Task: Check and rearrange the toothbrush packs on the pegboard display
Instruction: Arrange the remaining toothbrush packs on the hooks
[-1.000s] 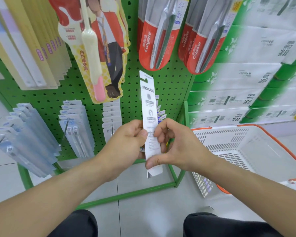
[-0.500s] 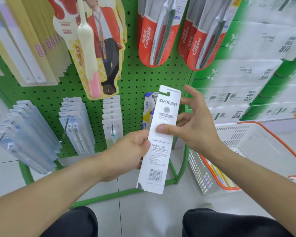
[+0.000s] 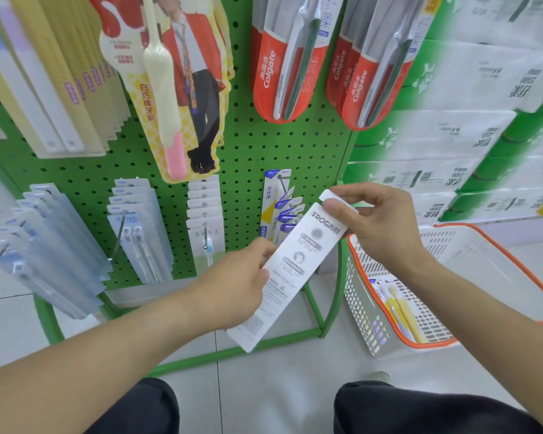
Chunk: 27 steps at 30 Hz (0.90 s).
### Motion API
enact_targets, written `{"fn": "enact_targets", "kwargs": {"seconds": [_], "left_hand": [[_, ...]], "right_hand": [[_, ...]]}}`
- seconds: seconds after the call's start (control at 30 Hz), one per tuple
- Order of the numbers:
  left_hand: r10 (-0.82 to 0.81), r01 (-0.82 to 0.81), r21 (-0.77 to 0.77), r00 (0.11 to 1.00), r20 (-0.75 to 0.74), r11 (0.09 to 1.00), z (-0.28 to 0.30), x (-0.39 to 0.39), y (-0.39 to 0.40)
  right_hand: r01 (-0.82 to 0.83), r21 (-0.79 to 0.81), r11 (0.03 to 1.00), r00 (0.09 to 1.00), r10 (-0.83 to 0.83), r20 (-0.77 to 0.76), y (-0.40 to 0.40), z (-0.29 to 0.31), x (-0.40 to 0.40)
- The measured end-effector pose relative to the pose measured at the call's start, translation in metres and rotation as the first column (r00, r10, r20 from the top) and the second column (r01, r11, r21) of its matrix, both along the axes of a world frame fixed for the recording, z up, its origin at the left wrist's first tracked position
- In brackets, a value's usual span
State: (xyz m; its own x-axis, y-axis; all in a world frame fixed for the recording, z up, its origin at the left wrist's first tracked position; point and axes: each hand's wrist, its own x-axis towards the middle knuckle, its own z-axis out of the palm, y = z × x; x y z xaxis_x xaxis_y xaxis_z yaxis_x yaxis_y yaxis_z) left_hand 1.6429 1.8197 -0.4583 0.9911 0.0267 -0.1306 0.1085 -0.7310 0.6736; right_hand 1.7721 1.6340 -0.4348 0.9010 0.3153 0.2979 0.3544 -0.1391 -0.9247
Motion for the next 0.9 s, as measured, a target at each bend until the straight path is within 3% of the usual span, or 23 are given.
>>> {"fn": "enact_targets", "kwargs": {"seconds": [0.23,0.43,0.57,0.73,0.9], "left_hand": [[-0.123,0.055,0.361,0.978,0.168,0.931,0.001,-0.001,-0.008],[0.060,-0.103,0.399,0.991,0.120,0.911,0.004,0.006,-0.003],[0.159,-0.195,0.323,0.978,0.133,0.926,-0.005,0.013,0.010],[0.217,-0.250,0.247,0.964,0.152,0.936,-0.020,0.025,0.015],[0.258,-0.276,0.214,0.960,0.110,0.937,-0.024,0.036,0.007]], "right_hand": [[-0.095,0.025,0.995,0.985,0.098,-0.143,0.014,-0.004,-0.014],[-0.203,-0.063,0.977,0.949,0.180,-0.259,0.017,-0.007,-0.016],[-0.252,-0.253,0.934,0.968,0.243,-0.065,0.014,-0.018,-0.008],[0.001,-0.528,0.849,0.939,0.181,0.294,0.013,-0.025,0.006],[0.076,-0.603,0.794,0.897,0.209,0.389,0.016,-0.030,0.014]]}}
